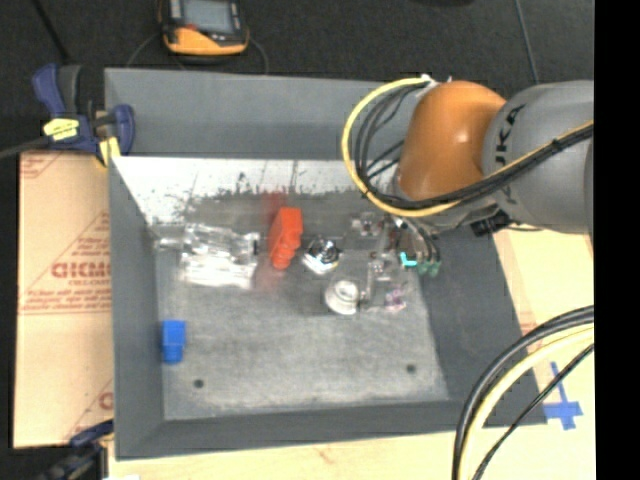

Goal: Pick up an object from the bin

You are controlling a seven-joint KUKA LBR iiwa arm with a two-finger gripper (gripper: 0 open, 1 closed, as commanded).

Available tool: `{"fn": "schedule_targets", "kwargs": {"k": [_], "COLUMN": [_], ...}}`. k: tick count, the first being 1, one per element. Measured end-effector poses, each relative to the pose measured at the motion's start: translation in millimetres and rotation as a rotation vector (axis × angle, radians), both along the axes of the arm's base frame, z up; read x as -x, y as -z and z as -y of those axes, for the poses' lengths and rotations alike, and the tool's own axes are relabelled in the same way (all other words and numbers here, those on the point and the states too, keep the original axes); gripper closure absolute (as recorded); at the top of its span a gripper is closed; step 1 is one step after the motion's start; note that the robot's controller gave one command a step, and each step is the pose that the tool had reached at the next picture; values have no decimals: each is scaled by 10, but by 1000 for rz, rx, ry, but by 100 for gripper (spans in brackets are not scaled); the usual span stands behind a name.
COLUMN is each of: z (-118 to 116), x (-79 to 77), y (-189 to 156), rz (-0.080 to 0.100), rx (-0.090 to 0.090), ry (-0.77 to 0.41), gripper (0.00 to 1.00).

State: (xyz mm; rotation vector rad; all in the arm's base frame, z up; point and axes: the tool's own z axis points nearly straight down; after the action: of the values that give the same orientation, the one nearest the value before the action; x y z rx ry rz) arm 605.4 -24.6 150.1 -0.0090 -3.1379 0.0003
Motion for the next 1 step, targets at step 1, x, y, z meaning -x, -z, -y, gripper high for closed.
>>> {"fn": "schedule_targets", "kwargs": {"k": [1], "z": [196], "x": [66], "y": [831], "rz": [2], "rx": [-1], "ry": [100], "gripper": [0]}}
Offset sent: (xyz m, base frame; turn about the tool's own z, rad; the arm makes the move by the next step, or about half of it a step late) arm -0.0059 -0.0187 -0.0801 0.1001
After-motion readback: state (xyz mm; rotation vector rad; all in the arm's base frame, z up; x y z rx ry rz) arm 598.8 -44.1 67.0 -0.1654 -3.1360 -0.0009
